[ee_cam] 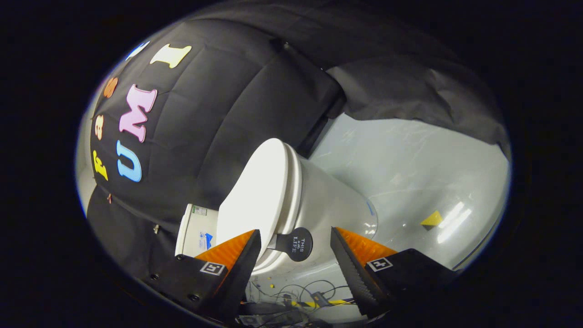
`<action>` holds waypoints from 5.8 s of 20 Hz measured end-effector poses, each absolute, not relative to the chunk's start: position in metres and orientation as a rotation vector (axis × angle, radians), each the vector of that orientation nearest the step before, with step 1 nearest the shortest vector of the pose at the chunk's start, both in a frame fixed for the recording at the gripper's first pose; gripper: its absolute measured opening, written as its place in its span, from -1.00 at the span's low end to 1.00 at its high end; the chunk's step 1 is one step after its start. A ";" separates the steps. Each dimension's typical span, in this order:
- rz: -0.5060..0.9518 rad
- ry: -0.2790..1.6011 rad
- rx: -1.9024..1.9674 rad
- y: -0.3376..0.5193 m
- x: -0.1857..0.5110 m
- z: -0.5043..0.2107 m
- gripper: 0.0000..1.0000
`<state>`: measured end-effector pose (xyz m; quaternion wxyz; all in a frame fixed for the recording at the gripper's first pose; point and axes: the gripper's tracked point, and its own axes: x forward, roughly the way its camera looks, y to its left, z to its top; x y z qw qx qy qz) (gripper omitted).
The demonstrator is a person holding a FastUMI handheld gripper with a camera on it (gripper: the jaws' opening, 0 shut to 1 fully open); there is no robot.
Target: Open the toilet lid.
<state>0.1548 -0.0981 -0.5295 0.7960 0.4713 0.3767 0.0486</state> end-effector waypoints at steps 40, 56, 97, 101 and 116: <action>0.081 0.619 0.509 0.063 0.173 -0.249 -0.80; 0.074 0.564 0.251 0.166 0.157 -0.181 -0.80; 0.260 0.383 -0.209 0.421 0.090 -0.152 0.64; 0.256 0.359 -0.176 0.421 0.085 -0.145 0.97; 0.278 0.207 -0.043 0.356 0.053 -0.037 0.97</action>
